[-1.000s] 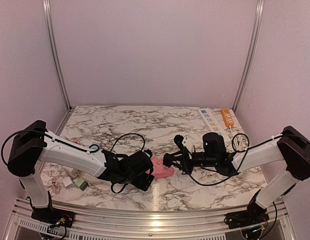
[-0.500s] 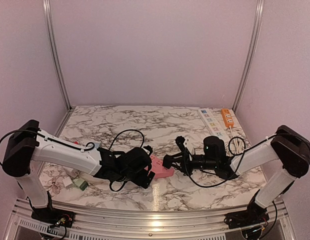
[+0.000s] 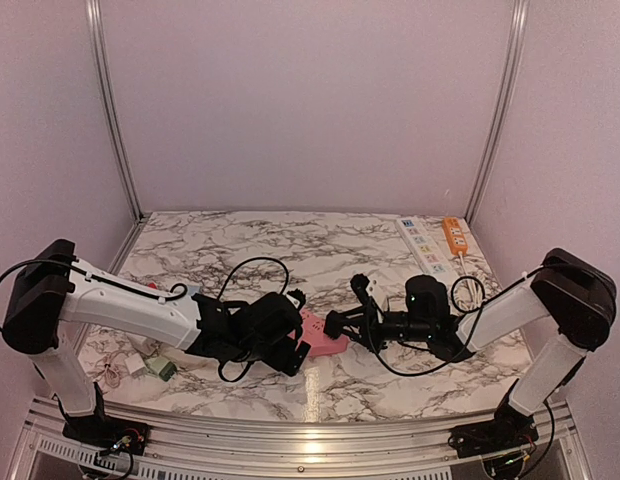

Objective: Insert the plug
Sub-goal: Insert the plug into the socket slot, then press the plug into the socket slot.

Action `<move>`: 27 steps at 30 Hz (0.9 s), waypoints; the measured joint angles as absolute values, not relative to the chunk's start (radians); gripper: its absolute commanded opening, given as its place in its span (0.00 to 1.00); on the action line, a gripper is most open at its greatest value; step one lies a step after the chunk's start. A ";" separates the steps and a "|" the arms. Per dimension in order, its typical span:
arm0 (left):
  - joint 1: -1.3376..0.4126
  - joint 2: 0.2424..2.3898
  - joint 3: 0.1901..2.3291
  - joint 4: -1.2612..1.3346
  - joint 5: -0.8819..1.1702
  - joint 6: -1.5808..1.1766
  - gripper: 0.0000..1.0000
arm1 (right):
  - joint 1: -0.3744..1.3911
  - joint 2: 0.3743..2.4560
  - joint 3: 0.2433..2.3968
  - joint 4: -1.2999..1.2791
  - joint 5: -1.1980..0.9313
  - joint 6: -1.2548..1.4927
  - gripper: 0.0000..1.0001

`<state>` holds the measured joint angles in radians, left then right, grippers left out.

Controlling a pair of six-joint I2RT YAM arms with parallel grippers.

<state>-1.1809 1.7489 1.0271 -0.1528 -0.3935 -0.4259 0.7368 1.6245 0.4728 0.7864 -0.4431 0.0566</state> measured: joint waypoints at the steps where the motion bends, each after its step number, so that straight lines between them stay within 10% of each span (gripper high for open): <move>1: -1.181 1.748 1.027 -0.153 -0.393 -0.426 0.99 | 0.737 1.626 0.473 0.788 -0.443 0.057 0.00; 27: -1.084 1.719 1.068 -0.056 -0.265 -0.485 0.99 | 0.749 1.682 0.416 0.955 -0.415 0.120 0.00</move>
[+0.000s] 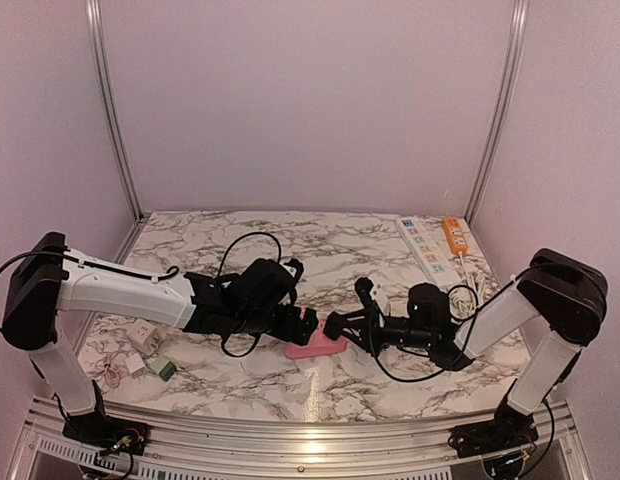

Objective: Insert the plug
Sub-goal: Press the plug into the socket slot.

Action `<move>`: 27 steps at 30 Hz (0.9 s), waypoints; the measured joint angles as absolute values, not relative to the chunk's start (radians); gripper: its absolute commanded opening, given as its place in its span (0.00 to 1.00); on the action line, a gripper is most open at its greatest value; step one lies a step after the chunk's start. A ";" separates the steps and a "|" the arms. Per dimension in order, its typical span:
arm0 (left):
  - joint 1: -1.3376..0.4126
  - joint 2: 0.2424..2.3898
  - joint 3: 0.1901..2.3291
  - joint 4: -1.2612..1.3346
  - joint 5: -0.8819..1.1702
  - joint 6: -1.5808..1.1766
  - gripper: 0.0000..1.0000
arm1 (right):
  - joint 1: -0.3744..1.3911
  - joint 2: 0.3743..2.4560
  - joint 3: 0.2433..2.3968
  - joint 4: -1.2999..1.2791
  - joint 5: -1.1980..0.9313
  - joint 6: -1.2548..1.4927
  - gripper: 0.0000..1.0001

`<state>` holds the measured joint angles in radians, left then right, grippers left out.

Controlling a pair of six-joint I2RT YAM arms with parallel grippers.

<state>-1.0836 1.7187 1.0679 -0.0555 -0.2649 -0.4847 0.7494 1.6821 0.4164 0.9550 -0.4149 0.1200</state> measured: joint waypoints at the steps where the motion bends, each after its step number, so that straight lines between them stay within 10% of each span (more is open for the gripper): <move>1: -1.084 1.727 1.081 -0.053 -0.259 -0.485 0.99 | 0.752 1.685 0.417 0.959 -0.412 0.120 0.00; 27: -1.066 1.825 1.176 -0.031 -0.205 -0.484 0.96 | 0.803 1.722 0.455 0.965 -0.359 0.120 0.00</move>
<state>-1.0660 1.8252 1.1759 -0.0307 -0.2050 -0.4839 0.8028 1.7222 0.4553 0.9653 -0.3592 0.1196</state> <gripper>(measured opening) 0.964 0.186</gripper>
